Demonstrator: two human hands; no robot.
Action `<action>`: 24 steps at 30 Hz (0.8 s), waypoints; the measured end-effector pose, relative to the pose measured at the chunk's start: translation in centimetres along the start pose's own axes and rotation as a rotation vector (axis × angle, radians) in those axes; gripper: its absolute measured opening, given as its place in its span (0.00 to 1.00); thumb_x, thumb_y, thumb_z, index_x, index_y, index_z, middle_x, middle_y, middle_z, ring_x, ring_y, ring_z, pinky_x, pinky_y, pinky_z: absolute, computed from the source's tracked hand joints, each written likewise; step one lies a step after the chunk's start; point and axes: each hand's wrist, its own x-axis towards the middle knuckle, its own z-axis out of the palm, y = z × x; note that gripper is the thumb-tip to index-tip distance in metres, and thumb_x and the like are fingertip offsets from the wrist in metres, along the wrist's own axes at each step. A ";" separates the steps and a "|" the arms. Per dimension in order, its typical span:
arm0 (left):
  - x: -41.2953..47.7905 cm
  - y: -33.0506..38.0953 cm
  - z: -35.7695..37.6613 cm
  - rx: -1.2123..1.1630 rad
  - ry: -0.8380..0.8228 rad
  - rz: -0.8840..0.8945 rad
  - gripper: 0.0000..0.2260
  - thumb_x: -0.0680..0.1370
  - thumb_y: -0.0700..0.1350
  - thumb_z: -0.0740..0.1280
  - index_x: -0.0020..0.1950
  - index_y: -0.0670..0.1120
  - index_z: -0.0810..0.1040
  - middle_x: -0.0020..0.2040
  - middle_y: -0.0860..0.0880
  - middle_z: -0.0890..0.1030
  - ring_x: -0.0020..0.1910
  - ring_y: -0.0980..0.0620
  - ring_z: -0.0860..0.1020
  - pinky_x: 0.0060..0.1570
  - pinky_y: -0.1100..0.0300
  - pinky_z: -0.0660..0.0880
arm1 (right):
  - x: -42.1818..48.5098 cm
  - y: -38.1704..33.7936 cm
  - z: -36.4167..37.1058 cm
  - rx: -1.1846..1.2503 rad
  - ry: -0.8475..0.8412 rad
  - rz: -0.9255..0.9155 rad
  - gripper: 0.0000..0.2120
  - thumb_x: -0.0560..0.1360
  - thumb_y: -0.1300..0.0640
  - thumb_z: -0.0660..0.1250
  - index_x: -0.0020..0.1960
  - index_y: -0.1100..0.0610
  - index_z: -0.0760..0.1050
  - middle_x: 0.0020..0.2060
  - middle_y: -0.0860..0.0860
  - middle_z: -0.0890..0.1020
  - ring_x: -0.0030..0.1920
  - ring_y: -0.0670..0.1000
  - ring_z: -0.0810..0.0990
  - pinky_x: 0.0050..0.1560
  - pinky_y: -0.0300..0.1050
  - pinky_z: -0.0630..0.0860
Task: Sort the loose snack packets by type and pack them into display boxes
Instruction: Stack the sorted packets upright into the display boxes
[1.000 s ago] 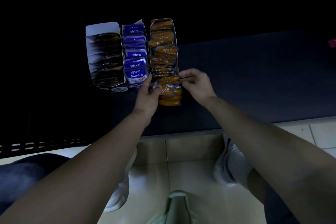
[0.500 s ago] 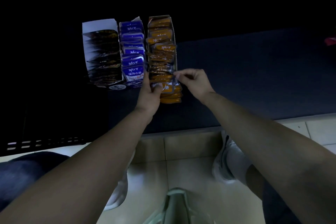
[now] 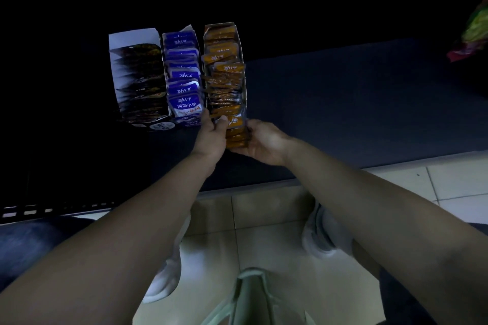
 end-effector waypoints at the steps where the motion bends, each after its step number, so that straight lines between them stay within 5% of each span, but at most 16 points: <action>1: 0.0 -0.1 0.0 -0.002 -0.008 -0.010 0.21 0.84 0.46 0.55 0.77 0.48 0.57 0.67 0.46 0.72 0.63 0.50 0.72 0.60 0.58 0.68 | 0.1 0.1 0.2 0.027 0.004 -0.008 0.18 0.84 0.56 0.53 0.70 0.60 0.69 0.62 0.59 0.78 0.61 0.55 0.78 0.59 0.48 0.78; 11: 0.2 -0.5 -0.4 0.003 -0.026 -0.060 0.23 0.83 0.49 0.57 0.77 0.49 0.57 0.68 0.46 0.73 0.65 0.48 0.73 0.68 0.49 0.67 | -0.5 0.1 0.1 0.063 0.007 -0.090 0.21 0.83 0.45 0.52 0.66 0.55 0.72 0.60 0.58 0.79 0.61 0.56 0.78 0.60 0.51 0.77; 15: -0.2 -0.5 -0.6 0.012 -0.078 -0.054 0.24 0.83 0.48 0.57 0.78 0.48 0.56 0.69 0.46 0.72 0.66 0.49 0.72 0.67 0.54 0.67 | -0.4 0.6 0.1 -0.070 -0.010 -0.142 0.23 0.82 0.49 0.58 0.75 0.52 0.61 0.66 0.57 0.75 0.63 0.54 0.76 0.62 0.51 0.75; 18: -0.2 -0.8 -0.7 0.009 -0.114 -0.043 0.22 0.83 0.49 0.58 0.77 0.50 0.59 0.68 0.48 0.73 0.66 0.50 0.72 0.69 0.51 0.67 | -0.4 1.0 0.0 -0.083 0.030 -0.197 0.32 0.81 0.50 0.59 0.78 0.45 0.44 0.67 0.54 0.74 0.64 0.53 0.75 0.66 0.55 0.72; 24: -0.7 -1.0 -0.4 0.000 -0.134 -0.032 0.22 0.83 0.47 0.57 0.77 0.52 0.58 0.69 0.50 0.72 0.66 0.52 0.71 0.67 0.55 0.66 | 0.1 1.9 -0.1 -0.239 0.028 -0.308 0.24 0.83 0.52 0.55 0.77 0.44 0.54 0.66 0.51 0.74 0.66 0.52 0.73 0.69 0.53 0.69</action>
